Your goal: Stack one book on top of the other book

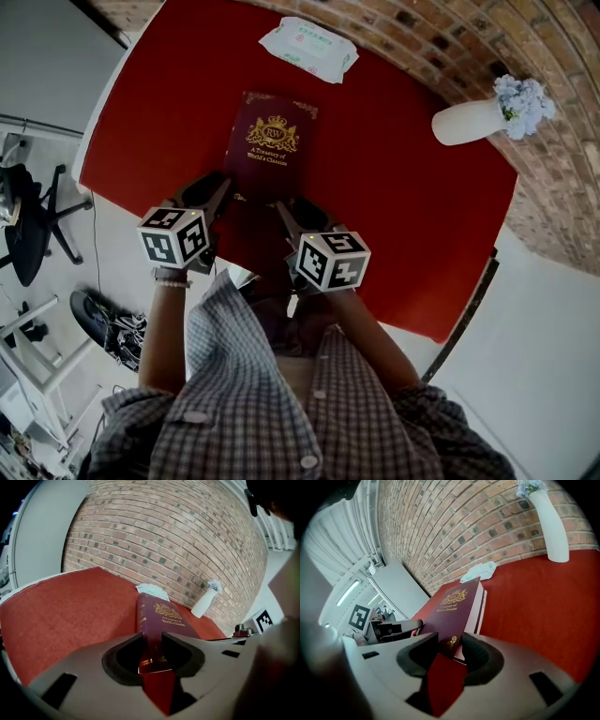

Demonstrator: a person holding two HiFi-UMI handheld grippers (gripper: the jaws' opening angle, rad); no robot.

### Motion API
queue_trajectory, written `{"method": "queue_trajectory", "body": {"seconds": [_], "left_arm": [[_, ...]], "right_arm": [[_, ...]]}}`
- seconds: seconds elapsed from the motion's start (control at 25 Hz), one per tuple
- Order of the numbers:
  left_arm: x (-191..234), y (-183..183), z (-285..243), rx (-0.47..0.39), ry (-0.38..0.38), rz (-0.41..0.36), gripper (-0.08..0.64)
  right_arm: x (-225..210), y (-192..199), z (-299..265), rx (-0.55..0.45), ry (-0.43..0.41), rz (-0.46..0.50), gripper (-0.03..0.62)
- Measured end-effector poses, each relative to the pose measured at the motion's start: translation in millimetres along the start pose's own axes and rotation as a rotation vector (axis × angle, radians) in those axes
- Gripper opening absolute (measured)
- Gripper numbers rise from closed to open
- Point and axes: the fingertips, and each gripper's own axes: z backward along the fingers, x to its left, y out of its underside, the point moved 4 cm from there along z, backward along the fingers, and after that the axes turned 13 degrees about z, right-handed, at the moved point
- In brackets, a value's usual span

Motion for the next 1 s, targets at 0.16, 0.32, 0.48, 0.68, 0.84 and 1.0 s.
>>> {"method": "queue_trajectory", "body": {"seconds": [0.16, 0.32, 0.48, 0.68, 0.84, 1.0], "left_arm": [[2.9, -0.7, 4.6, -0.006, 0.0, 0.0, 0.129], [3.8, -0.1, 4.2, -0.002, 0.004, -0.003, 0.13], [4.3, 0.1, 4.0, -0.015, -0.001, 0.007, 0.13], [2.9, 0.6, 8.9, -0.053, -0.023, 0.028, 0.106], [-4.3, 0.3, 17.3, -0.078, -0.044, -0.001, 0.06], [-17.2, -0.3, 25.9, -0.103, -0.079, -0.083, 0.008]], "right_arm": [[7.4, 2.5, 0.8, -0.001, -0.006, 0.013, 0.163], [10.0, 5.7, 1.7, 0.0, -0.004, 0.014, 0.163], [10.3, 7.1, 1.7, 0.002, -0.009, 0.011, 0.164], [3.4, 5.5, 8.8, 0.006, -0.008, 0.027, 0.163], [-13.1, 6.4, 24.3, -0.002, 0.034, 0.019, 0.146], [-28.9, 6.5, 44.4, -0.02, 0.109, 0.069, 0.016]]}}
